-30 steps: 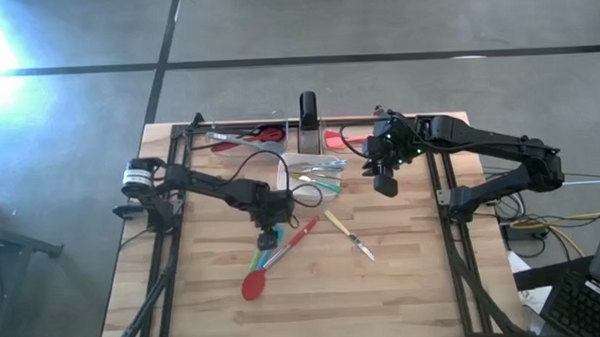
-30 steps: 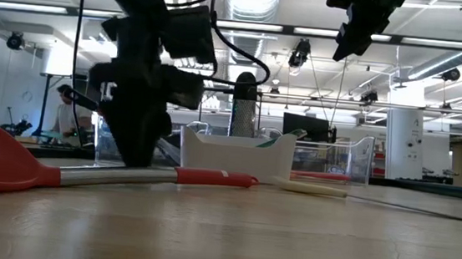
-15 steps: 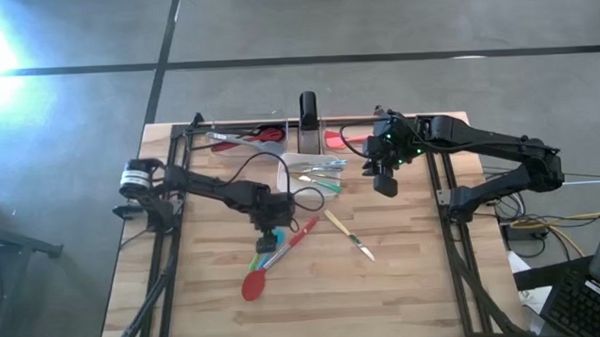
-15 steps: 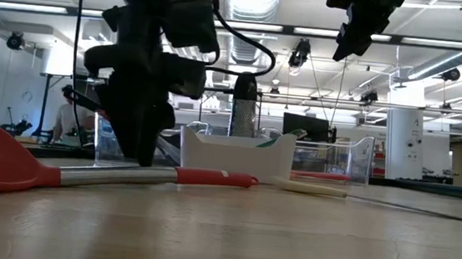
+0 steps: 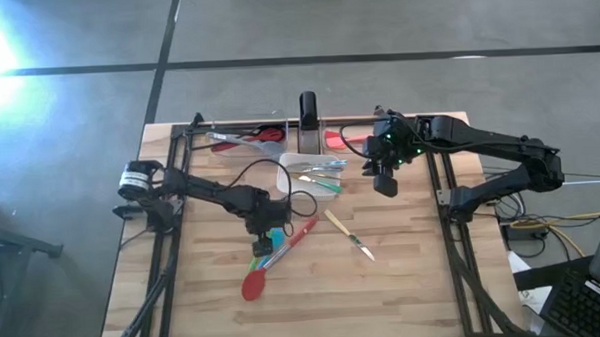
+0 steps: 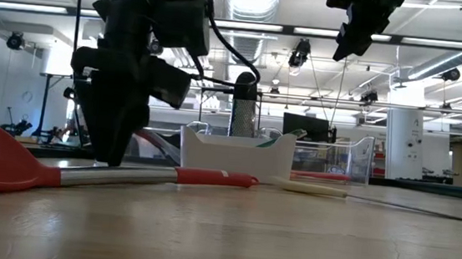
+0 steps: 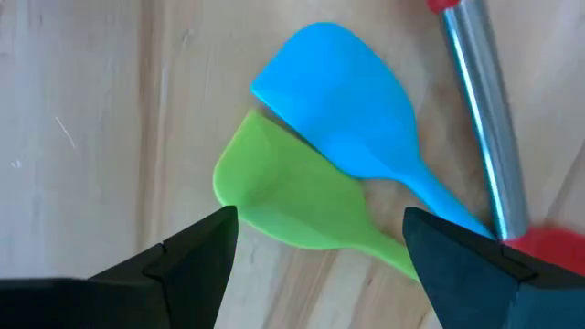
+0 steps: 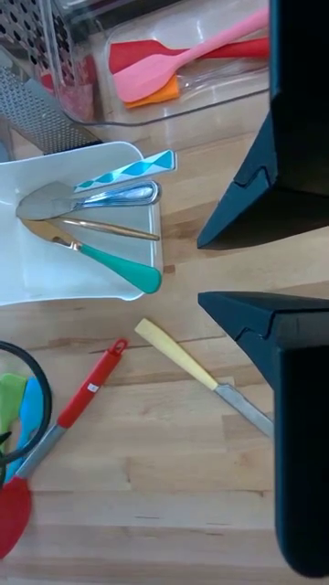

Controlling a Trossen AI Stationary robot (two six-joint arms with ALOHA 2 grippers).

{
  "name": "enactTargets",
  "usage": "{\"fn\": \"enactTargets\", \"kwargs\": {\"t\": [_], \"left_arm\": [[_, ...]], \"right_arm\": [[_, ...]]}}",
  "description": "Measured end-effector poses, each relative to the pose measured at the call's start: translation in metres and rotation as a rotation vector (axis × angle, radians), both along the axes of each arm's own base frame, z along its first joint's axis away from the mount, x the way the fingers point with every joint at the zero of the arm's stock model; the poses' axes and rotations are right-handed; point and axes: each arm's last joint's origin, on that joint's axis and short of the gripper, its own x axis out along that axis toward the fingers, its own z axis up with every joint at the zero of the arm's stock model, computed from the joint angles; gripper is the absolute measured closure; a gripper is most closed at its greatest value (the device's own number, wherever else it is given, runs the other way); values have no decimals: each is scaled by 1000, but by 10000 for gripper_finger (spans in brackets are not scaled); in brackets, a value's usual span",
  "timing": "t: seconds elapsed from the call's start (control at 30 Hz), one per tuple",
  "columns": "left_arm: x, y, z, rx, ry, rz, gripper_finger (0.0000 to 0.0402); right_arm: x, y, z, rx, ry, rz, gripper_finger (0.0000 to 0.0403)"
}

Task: Pick & Place Kitchen Items
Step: Put the green spatula into the right transparent bin

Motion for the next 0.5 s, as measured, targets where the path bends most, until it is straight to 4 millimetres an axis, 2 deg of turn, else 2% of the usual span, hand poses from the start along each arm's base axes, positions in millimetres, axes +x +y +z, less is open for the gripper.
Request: {"fn": "enactTargets", "kwargs": {"t": [0.27,0.5], "left_arm": [[0,-5,-6,7,-11,57,87],[-3,-1,-13,126,-29,72,87]], "right_arm": [[0,0,0,2,0,-2,316],[0,0,0,2,0,-2,313]]}}
